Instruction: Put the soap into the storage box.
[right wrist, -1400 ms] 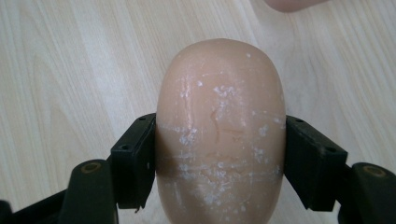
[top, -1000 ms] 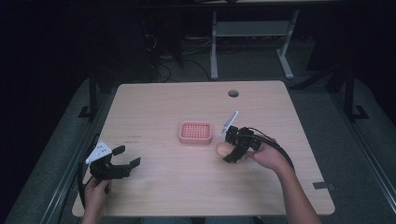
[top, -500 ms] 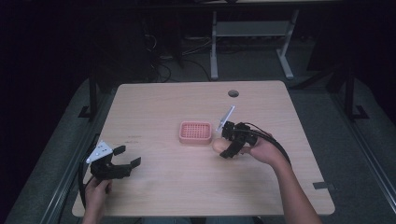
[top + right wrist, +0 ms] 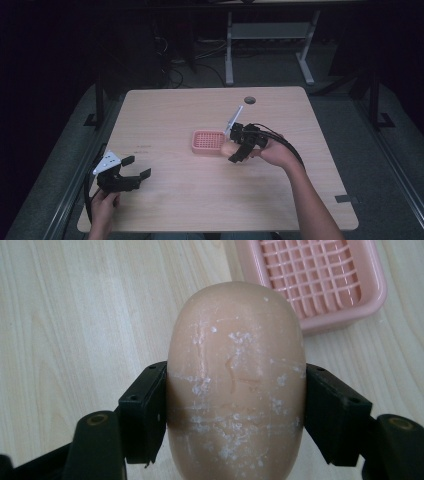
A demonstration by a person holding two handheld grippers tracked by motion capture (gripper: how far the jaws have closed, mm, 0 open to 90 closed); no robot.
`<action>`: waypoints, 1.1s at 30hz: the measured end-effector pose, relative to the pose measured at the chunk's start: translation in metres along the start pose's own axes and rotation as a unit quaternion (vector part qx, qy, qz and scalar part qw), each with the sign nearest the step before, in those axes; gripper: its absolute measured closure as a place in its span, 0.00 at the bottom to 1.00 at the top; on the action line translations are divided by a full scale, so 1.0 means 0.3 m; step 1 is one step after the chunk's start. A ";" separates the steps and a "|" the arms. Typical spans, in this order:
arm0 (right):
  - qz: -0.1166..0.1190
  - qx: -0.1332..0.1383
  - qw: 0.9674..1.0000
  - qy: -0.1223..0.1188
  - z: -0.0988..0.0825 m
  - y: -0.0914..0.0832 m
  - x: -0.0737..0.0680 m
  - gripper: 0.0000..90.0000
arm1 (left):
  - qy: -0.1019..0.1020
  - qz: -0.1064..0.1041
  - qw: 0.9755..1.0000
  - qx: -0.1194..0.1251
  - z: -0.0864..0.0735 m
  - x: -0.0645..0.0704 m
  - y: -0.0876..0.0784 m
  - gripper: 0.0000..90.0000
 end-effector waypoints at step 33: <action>-0.014 0.011 1.000 -0.017 0.102 -0.067 0.060 0.35 | 0.009 -0.002 1.000 -0.003 0.004 0.006 0.004 0.16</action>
Point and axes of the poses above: each handheld gripper's, and its own axes: y roughly forward along the jaws, z roughly out of its top, x roughly to its right, the point moved 1 cm from there along y, roughly forward along the jaws, and after that the axes turned 14 degrees about -x, right-handed, at the moved point
